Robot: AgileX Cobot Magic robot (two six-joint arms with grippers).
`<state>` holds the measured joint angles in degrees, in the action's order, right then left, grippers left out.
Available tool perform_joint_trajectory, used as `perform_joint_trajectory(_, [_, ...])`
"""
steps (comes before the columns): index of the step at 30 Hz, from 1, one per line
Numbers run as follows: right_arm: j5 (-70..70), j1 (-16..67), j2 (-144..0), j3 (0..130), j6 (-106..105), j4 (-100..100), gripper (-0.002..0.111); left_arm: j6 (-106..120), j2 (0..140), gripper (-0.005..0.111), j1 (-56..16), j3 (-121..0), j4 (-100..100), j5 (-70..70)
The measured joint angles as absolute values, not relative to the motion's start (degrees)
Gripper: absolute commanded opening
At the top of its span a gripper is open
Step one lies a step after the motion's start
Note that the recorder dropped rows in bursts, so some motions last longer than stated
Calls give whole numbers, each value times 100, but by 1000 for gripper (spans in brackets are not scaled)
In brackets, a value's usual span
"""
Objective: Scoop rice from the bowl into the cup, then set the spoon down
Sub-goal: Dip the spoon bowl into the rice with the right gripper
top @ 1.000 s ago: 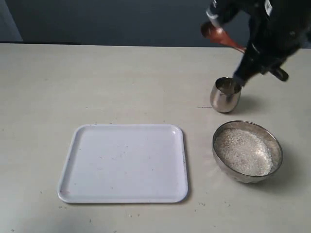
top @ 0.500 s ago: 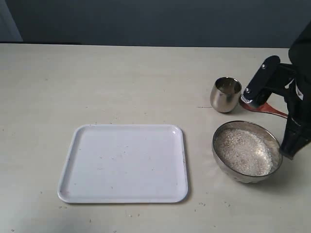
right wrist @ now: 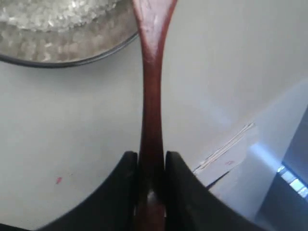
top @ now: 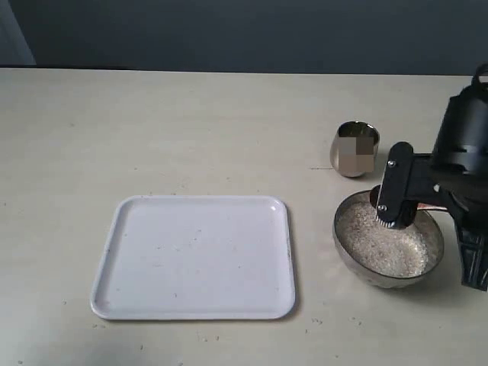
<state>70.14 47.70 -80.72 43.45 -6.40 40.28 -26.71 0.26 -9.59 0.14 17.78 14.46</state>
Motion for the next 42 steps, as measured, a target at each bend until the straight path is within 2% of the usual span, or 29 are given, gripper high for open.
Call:
perform_joint_trajectory(10, [7004,5057,-8672,4345,-726,4294,-1,-2671,26,1,-959,14,1778,1446])
perform_joint_trajectory(27, [6994,5072,-9035,4336,-774,4382,-1,-2671,26,1,-959,14,1778,1446])
perform_joint_trajectory(42, [6994,5458,-9337,4336,-877,4370,-1,-2671,26,1,-959,14,1778,1446])
